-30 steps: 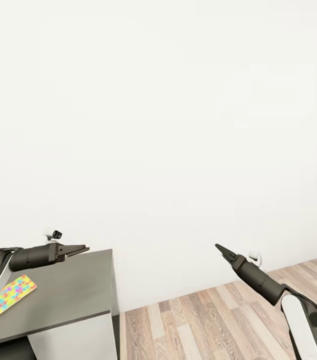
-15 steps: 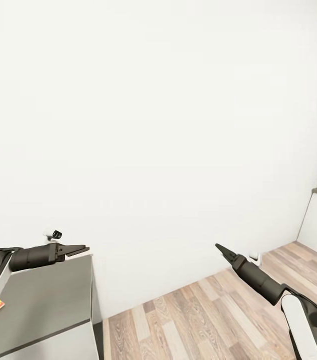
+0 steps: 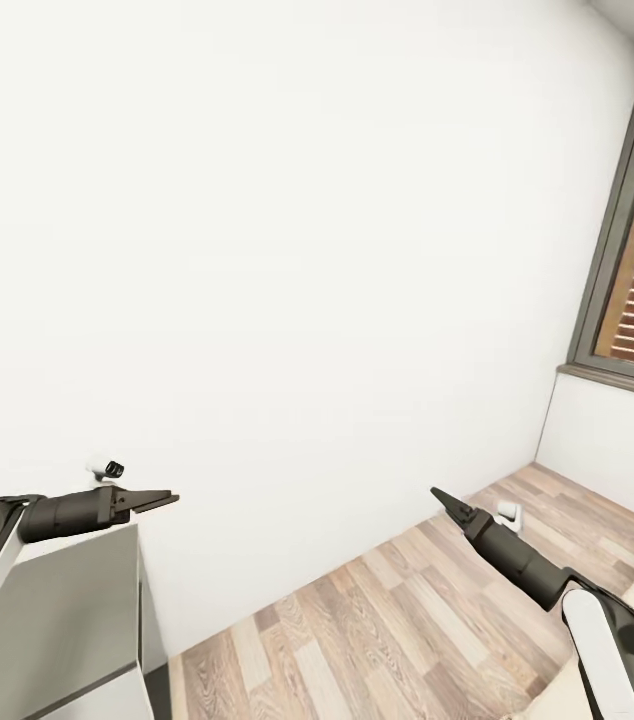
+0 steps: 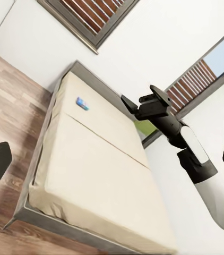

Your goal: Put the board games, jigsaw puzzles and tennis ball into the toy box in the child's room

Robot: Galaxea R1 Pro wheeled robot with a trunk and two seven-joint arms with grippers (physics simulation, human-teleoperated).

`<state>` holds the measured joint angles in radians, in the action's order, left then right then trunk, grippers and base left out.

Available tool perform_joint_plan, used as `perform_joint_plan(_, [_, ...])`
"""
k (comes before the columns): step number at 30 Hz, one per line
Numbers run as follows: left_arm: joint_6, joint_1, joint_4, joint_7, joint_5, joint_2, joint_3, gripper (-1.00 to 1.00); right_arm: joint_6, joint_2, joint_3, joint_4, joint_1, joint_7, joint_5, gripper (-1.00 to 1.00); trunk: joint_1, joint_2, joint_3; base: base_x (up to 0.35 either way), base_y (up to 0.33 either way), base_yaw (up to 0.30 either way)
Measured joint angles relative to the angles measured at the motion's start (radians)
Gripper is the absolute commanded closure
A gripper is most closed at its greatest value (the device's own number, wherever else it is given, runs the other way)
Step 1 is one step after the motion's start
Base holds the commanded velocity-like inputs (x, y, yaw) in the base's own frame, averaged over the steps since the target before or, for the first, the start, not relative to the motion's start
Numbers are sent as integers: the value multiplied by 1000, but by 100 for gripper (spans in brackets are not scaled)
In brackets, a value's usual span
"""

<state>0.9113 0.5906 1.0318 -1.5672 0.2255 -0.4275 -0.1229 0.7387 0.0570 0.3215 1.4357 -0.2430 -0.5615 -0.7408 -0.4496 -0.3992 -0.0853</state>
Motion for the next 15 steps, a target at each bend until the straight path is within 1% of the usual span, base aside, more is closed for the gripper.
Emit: perform_joint_plan(15, [0, 0, -1, 0, -1, 0, 0, -100, 0, 1, 1, -7, 0, 2, 0, -100, 0, 0, 0, 0, 0, -279])
